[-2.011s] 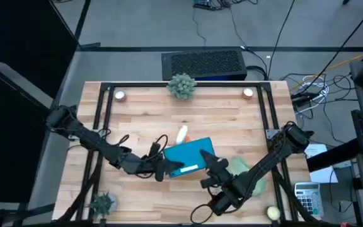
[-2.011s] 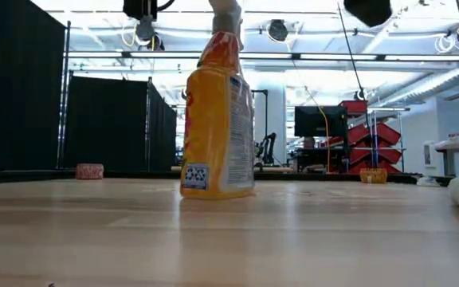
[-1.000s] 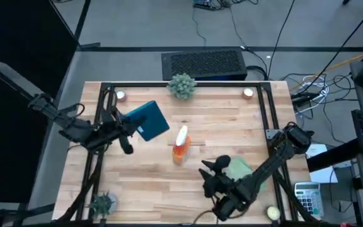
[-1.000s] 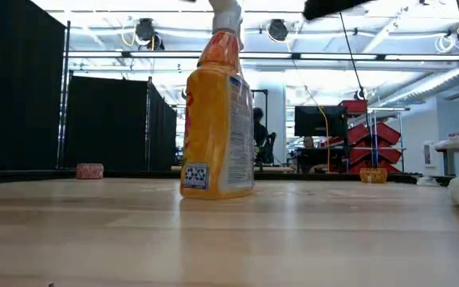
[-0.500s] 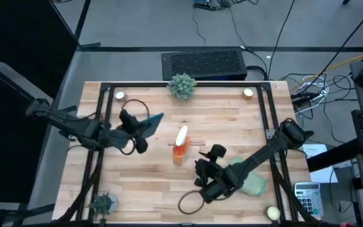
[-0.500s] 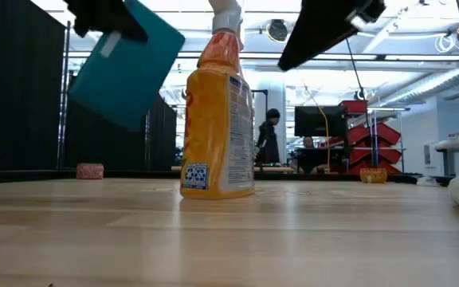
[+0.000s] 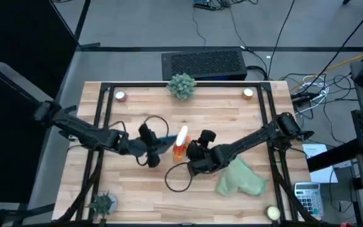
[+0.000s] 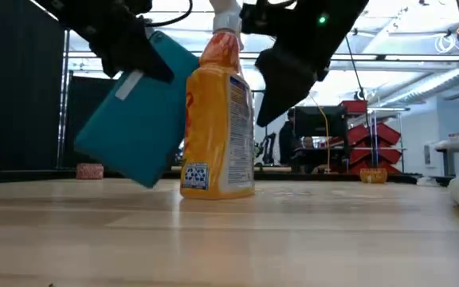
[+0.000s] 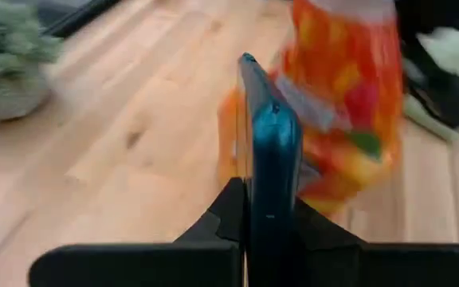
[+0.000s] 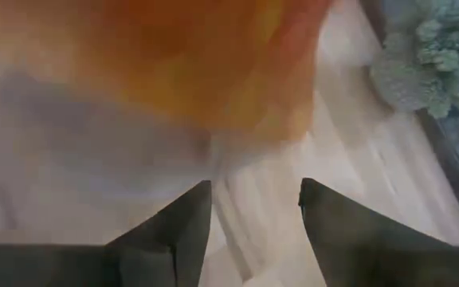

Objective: Apply microfiber cloth
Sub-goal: Spray the back of the tablet

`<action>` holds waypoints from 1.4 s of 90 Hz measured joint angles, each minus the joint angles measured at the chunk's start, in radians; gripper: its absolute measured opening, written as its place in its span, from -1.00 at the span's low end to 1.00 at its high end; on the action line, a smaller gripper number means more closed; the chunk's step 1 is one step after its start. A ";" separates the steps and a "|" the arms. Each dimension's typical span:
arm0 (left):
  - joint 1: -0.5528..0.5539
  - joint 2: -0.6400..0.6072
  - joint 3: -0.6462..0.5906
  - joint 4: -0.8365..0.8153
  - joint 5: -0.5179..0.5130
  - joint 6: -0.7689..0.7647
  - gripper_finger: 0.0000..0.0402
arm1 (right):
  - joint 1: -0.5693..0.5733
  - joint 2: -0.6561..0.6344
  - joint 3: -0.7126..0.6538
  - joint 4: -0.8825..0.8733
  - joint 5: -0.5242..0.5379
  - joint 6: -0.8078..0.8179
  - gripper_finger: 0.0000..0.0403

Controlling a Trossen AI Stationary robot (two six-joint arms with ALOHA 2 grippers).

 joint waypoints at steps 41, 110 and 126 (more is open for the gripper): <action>-0.047 -0.068 0.033 -0.051 0.002 -0.052 -0.98 | 0.045 -0.172 0.015 -0.219 -0.161 0.012 -0.13; -0.052 -0.249 0.041 -0.107 -0.017 -0.057 -0.98 | 0.303 -0.503 -0.699 0.501 -0.102 0.548 0.79; -0.029 -0.249 0.041 -0.104 -0.017 -0.078 -0.98 | 0.225 -0.479 -0.762 0.813 -0.093 0.353 0.90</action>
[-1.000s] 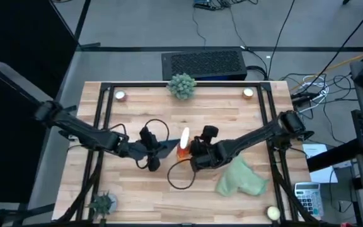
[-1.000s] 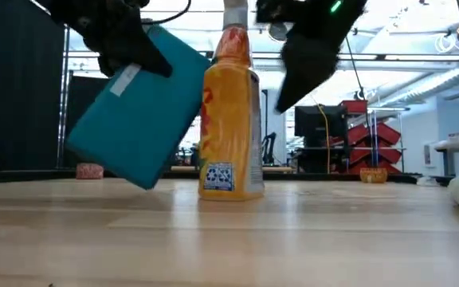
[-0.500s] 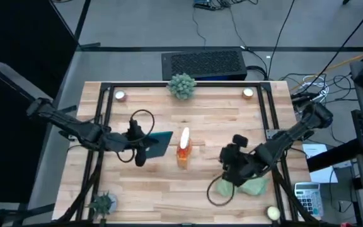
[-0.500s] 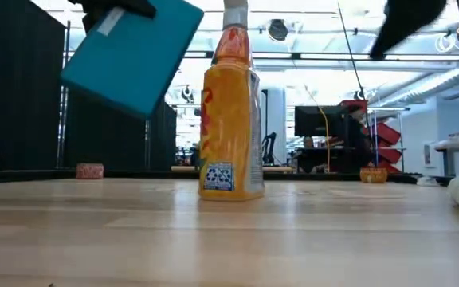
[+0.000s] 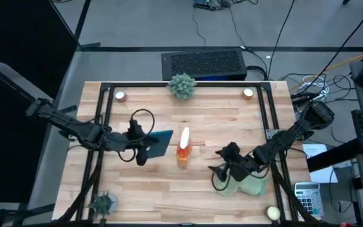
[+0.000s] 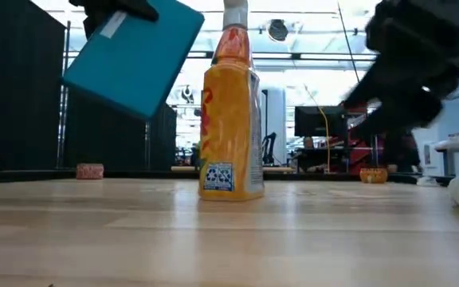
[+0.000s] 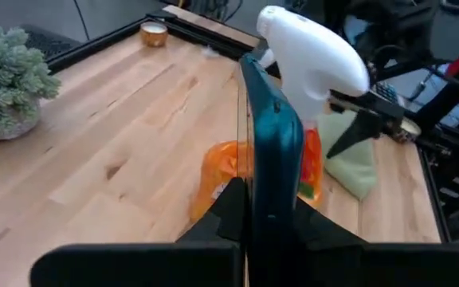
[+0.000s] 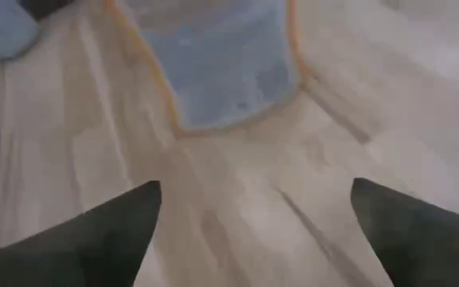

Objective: Apply microfiber cloth
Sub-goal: Spray the back of the tablet

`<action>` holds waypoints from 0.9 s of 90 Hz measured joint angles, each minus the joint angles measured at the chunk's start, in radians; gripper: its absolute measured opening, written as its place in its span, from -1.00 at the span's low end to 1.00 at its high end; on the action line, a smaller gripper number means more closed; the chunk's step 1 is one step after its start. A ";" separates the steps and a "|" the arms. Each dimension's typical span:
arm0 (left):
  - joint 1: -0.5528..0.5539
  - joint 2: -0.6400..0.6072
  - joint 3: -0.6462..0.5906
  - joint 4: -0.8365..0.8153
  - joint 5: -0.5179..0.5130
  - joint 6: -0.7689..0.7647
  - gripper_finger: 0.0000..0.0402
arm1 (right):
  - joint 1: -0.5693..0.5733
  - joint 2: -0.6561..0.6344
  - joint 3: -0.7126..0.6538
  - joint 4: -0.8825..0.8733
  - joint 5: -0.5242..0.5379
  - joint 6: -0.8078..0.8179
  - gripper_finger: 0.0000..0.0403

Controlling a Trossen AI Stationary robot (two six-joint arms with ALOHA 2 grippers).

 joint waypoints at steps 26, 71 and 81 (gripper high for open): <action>0.085 0.007 0.000 0.008 0.003 0.008 -0.98 | -0.087 -0.010 0.003 0.460 0.073 -0.521 0.80; 0.197 0.119 0.000 0.130 0.146 0.094 -0.98 | -0.218 0.114 0.183 0.527 0.067 -0.913 0.79; 0.202 0.120 0.000 0.156 0.154 0.109 -0.97 | -0.249 0.128 0.219 0.450 0.065 -0.895 0.79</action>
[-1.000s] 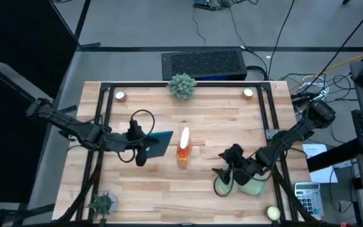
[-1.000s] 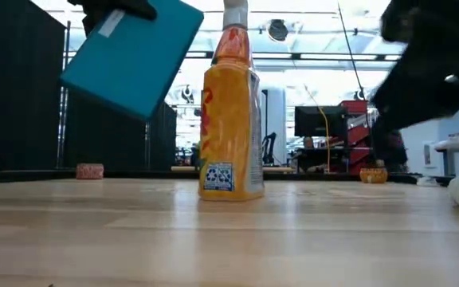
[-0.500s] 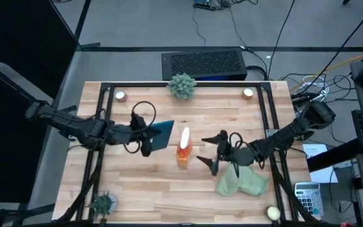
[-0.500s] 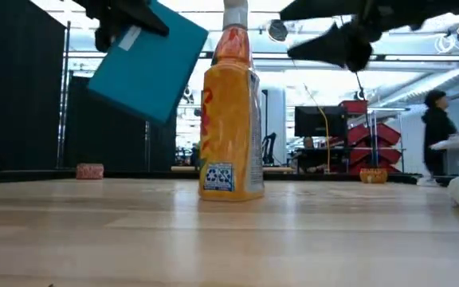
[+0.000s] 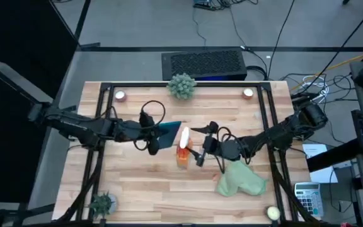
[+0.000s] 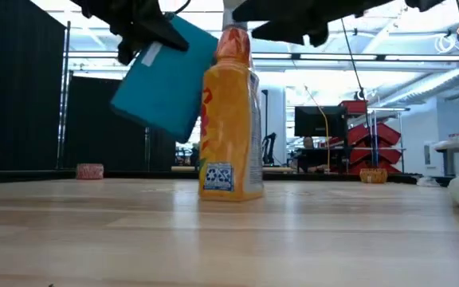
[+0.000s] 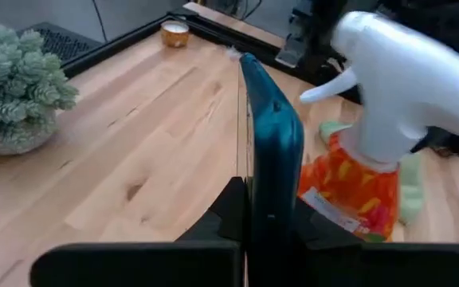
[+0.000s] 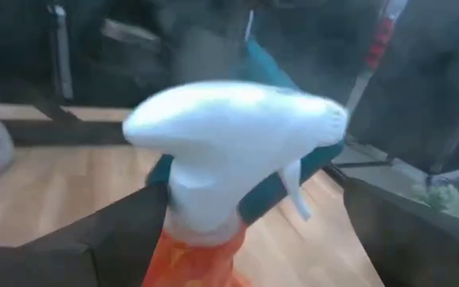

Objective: Apply microfiber cloth
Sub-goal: Spray the back of the tablet

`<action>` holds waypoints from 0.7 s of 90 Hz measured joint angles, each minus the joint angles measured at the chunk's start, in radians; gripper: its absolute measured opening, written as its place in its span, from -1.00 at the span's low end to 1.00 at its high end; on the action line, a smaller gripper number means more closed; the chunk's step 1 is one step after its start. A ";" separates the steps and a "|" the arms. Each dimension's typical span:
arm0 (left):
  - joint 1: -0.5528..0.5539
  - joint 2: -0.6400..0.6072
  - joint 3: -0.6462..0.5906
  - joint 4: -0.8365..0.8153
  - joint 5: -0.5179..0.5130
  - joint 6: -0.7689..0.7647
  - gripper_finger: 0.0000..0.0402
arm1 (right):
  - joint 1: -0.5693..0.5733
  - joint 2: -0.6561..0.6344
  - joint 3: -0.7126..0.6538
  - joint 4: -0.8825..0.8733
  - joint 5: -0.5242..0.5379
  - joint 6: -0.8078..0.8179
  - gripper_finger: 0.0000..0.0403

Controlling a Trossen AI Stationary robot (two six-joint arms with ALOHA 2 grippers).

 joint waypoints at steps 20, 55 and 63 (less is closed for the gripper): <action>0.015 0.000 0.000 0.057 0.007 0.041 -0.96 | -0.028 0.001 0.020 -0.019 -0.097 0.033 0.79; 0.086 0.014 0.000 0.161 0.089 0.134 -0.94 | -0.041 0.048 0.021 0.022 -0.101 0.092 0.79; 0.111 0.037 0.000 0.216 0.134 0.164 -0.94 | -0.040 0.063 0.021 0.062 -0.109 0.068 0.79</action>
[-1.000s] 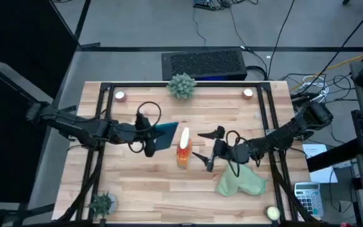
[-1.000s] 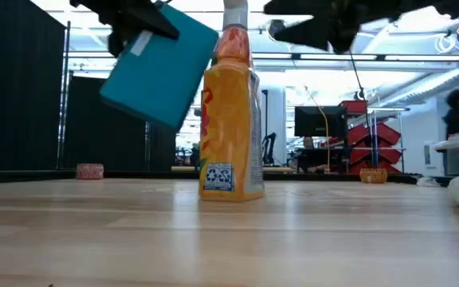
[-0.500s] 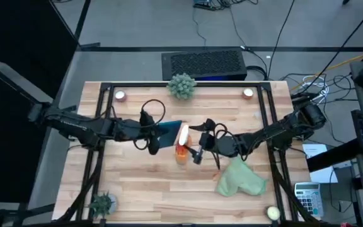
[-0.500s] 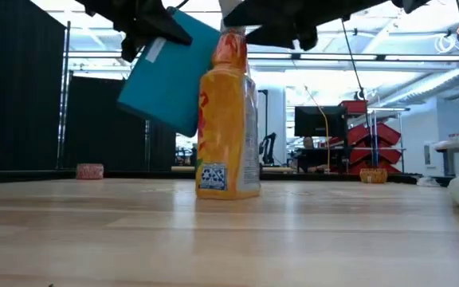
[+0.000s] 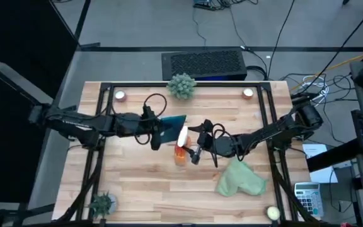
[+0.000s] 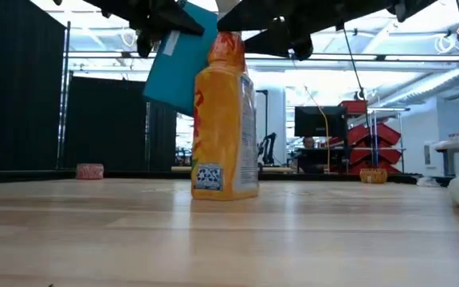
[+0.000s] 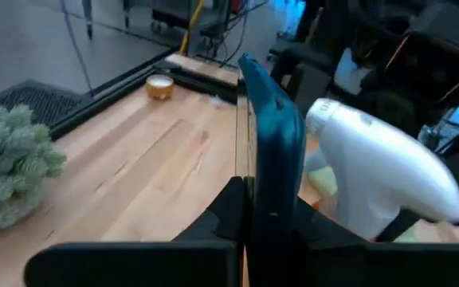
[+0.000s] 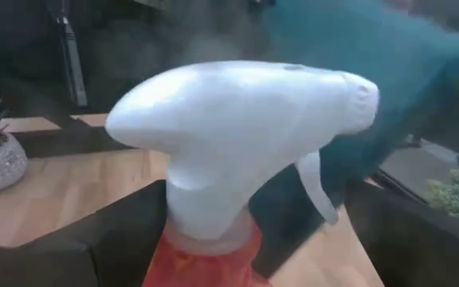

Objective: Apply microfiber cloth
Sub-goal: Spray the back of the tablet

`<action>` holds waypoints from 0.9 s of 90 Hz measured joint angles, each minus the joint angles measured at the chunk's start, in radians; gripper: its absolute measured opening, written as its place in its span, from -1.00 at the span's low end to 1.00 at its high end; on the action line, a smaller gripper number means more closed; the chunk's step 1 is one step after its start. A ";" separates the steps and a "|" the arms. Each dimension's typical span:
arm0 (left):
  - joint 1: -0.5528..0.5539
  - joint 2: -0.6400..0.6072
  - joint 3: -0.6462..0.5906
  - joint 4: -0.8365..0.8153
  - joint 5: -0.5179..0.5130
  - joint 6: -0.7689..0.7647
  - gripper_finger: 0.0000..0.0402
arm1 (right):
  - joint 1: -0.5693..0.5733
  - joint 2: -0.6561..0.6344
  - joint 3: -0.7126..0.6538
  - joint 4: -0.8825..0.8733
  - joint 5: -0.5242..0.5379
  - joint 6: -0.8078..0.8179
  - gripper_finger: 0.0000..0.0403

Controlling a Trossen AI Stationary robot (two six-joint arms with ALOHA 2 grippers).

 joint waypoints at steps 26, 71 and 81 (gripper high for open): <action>0.072 0.096 0.024 0.118 0.133 0.079 -0.94 | -0.002 0.007 -0.001 0.025 -0.047 -0.025 0.79; 0.019 -0.044 0.060 -0.222 -0.005 0.061 -0.94 | 0.121 -0.229 -0.002 -0.374 0.033 0.103 0.79; 0.000 -0.039 0.048 -0.274 -0.004 0.012 -0.94 | 0.152 -0.246 -0.002 -0.546 0.032 0.250 0.79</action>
